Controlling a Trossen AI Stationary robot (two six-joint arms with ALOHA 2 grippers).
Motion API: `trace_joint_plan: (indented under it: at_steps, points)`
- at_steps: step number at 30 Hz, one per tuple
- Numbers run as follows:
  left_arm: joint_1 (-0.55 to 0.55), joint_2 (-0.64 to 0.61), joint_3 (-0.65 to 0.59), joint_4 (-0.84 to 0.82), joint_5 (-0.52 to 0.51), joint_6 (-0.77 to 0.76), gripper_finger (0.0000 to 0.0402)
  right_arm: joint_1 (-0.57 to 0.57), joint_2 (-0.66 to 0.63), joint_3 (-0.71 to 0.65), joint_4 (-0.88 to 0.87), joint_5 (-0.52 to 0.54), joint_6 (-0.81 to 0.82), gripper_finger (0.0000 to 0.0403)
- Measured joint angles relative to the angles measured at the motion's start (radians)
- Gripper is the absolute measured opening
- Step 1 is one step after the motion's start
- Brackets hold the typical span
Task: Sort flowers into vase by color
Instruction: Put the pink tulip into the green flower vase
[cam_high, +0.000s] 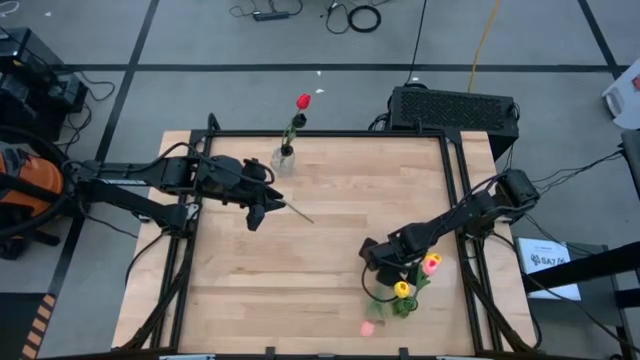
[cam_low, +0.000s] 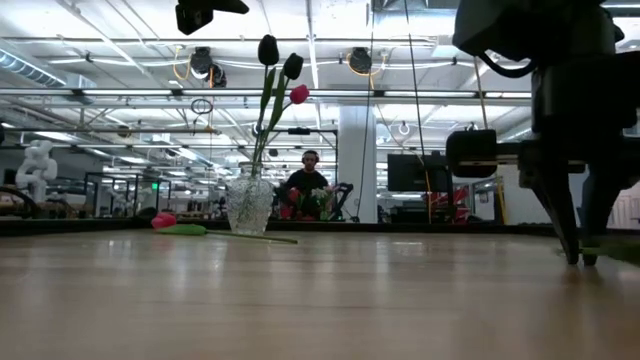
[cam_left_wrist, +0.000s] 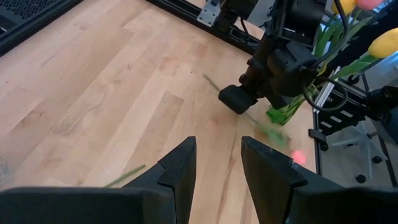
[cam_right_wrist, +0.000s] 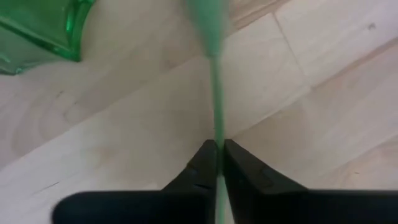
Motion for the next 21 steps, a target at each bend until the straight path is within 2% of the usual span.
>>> trace_joint_plan:
  at_steps: [2,7,11,14,21]
  points:
    - [0.000,0.000,0.000,0.000,0.000,0.000,0.0134,-0.009,0.002,0.005,0.001,0.000,0.002,0.0006]
    - [0.000,0.000,0.000,0.000,0.000,0.000,0.0134,-0.044,0.006,0.038,-0.009,0.024,0.043,0.0005]
    - [0.000,0.000,0.000,0.000,0.000,0.001,0.0134,-0.087,0.009,0.096,-0.009,0.174,0.042,0.0003]
    - [0.000,0.000,0.000,-0.001,0.000,0.001,0.0134,-0.130,0.009,0.161,-0.038,0.242,0.014,0.0003]
    - [-0.003,0.000,0.000,-0.003,0.000,0.001,0.0134,-0.271,0.008,0.385,-0.175,0.292,0.023,0.0001]
